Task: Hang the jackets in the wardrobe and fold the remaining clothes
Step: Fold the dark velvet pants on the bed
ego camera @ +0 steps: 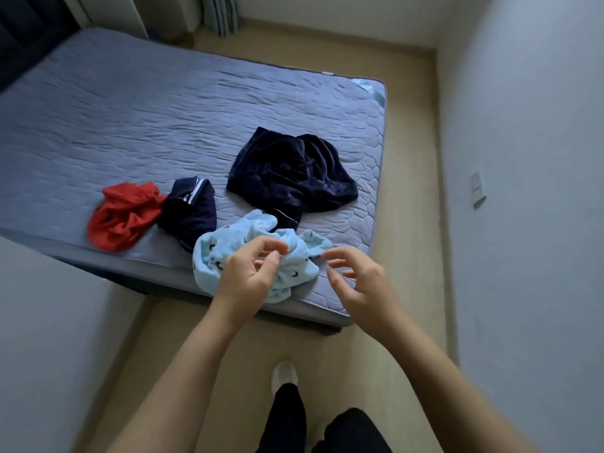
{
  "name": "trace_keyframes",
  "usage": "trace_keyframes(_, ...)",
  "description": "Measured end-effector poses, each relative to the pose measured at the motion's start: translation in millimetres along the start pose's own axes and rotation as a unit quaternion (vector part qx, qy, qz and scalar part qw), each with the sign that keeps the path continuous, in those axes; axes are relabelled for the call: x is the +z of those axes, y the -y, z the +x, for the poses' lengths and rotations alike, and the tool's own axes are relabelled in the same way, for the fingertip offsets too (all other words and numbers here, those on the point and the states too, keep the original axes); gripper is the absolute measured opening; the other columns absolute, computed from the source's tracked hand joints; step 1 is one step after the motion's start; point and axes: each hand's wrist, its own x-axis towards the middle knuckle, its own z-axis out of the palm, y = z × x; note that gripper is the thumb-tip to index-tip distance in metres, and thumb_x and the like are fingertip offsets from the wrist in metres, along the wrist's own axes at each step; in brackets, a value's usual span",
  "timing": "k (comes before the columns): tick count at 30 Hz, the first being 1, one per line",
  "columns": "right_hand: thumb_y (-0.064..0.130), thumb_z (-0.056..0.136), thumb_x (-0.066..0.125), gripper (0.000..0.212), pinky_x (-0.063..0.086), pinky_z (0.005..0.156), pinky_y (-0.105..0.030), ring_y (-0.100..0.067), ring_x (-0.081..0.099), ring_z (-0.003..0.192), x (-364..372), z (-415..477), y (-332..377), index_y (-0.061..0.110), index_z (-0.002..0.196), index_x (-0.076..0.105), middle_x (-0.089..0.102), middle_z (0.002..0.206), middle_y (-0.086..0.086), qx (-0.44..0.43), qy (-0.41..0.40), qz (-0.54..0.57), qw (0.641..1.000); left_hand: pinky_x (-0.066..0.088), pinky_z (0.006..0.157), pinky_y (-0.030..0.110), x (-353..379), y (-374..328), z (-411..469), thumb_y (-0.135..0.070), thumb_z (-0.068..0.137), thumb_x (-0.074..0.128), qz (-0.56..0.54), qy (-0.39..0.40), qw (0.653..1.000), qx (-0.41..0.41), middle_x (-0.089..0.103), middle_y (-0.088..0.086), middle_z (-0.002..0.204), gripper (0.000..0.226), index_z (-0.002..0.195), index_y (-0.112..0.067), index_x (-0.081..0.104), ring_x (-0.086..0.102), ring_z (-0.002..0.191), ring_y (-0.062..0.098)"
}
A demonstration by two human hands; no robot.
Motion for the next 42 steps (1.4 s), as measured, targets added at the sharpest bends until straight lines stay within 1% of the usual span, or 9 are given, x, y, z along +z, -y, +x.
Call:
trace_keyframes(7, 0.011, 0.091, 0.056, 0.019, 0.051, 0.088, -0.036, -0.005, 0.060, 0.096, 17, 105, -22, 0.023, 0.105, 0.063, 0.063, 0.104, 0.013, 0.040, 0.086, 0.000, 0.995, 0.045, 0.070, 0.012, -19, 44, 78, -0.008, 0.095, 0.052, 0.018, -0.048, 0.996, -0.067, 0.070, -0.014, 0.089, 0.024, 0.091, -0.026, 0.067, 0.063, 0.082, 0.008)
trace_keyframes(14, 0.013, 0.091, 0.052, 0.022, 0.047, 0.084, -0.025, -0.005, 0.059, 0.095, 89, 223, -29, 0.020, 0.108, 0.064, 0.063, 0.108, 0.009, 0.055, 0.182, -0.029, 0.981, 0.050, 0.073, 0.018, -65, 130, 117, 0.001, 0.093, 0.050, -0.012, -0.150, 0.974, -0.169, 0.072, -0.009, 0.086, 0.035, 0.084, -0.028, 0.067, 0.066, 0.084, 0.005)
trace_keyframes(22, 0.018, 0.091, 0.047, 0.025, 0.039, 0.075, -0.015, -0.001, 0.055, 0.092, 272, 338, -69, 0.024, 0.110, 0.063, 0.061, 0.107, 0.013, 0.130, 0.267, -0.060, 0.953, 0.050, 0.078, 0.029, -160, 302, 205, -0.002, 0.090, 0.050, -0.025, -0.124, 0.938, -0.323, 0.072, -0.009, 0.080, 0.030, 0.081, -0.024, 0.068, 0.066, 0.084, 0.015)
trace_keyframes(28, 0.011, 0.087, 0.046, 0.030, 0.041, 0.073, -0.017, -0.004, 0.055, 0.089, 435, 407, -141, 0.019, 0.112, 0.061, 0.062, 0.117, 0.005, 0.249, 0.277, -0.065, 0.926, 0.051, 0.067, 0.031, -224, 478, 277, -0.003, 0.092, 0.047, -0.036, -0.104, 0.883, -0.456, 0.072, 0.000, 0.089, 0.028, 0.081, -0.021, 0.065, 0.067, 0.088, 0.022)
trace_keyframes(32, 0.018, 0.083, 0.055, 0.056, 0.042, 0.095, -0.034, -0.018, 0.052, 0.114, 517, 447, -181, 0.026, 0.136, 0.041, 0.044, 0.137, 0.000, 0.249, 0.261, -0.112, 0.926, 0.051, 0.089, 0.039, -242, 568, 329, -0.011, 0.088, 0.060, -0.016, -0.130, 0.873, -0.470, 0.060, 0.001, 0.112, 0.021, 0.107, -0.019, 0.060, 0.059, 0.105, 0.022)
trace_keyframes(35, 0.028, 0.073, 0.074, 0.099, 0.036, 0.107, -0.035, -0.027, 0.033, 0.136, 566, 477, -202, 0.036, 0.150, 0.012, 0.013, 0.156, -0.008, 0.259, 0.249, -0.064, 0.931, 0.039, 0.098, 0.032, -237, 611, 358, -0.025, 0.079, 0.075, -0.006, -0.185, 0.865, -0.466, 0.046, 0.009, 0.133, 0.074, 0.141, -0.017, 0.035, 0.048, 0.119, 0.024)
trace_keyframes(37, 0.032, 0.067, 0.079, 0.113, 0.039, 0.105, -0.038, -0.033, 0.037, 0.134, 589, 489, -214, 0.044, 0.149, 0.002, 0.002, 0.158, -0.011, 0.297, 0.243, -0.071, 0.921, 0.039, 0.102, 0.034, -224, 628, 366, -0.024, 0.075, 0.078, -0.006, -0.201, 0.867, -0.456, 0.047, 0.010, 0.134, 0.078, 0.140, -0.018, 0.035, 0.047, 0.124, 0.027)
trace_keyframes(40, 0.017, 0.069, 0.068, 0.093, 0.049, 0.084, -0.027, -0.028, 0.057, 0.108, 596, 498, -225, 0.041, 0.144, 0.019, 0.048, 0.132, -0.006, 0.321, 0.182, -0.031, 0.929, 0.041, 0.087, 0.027, -205, 631, 370, -0.008, 0.078, 0.073, -0.076, -0.186, 0.878, -0.435, 0.060, 0.004, 0.115, 0.055, 0.127, -0.015, 0.049, 0.057, 0.109, 0.022)
trace_keyframes(42, 0.010, 0.068, 0.063, 0.076, 0.042, 0.069, -0.009, -0.017, 0.059, 0.100, 579, 501, -223, 0.040, 0.133, 0.037, 0.059, 0.105, 0.010, 0.315, 0.136, 0.030, 0.939, 0.042, 0.084, 0.026, -198, 617, 374, -0.005, 0.079, 0.072, -0.098, -0.173, 0.887, -0.416, 0.063, 0.003, 0.109, 0.043, 0.117, -0.017, 0.056, 0.059, 0.101, 0.019)
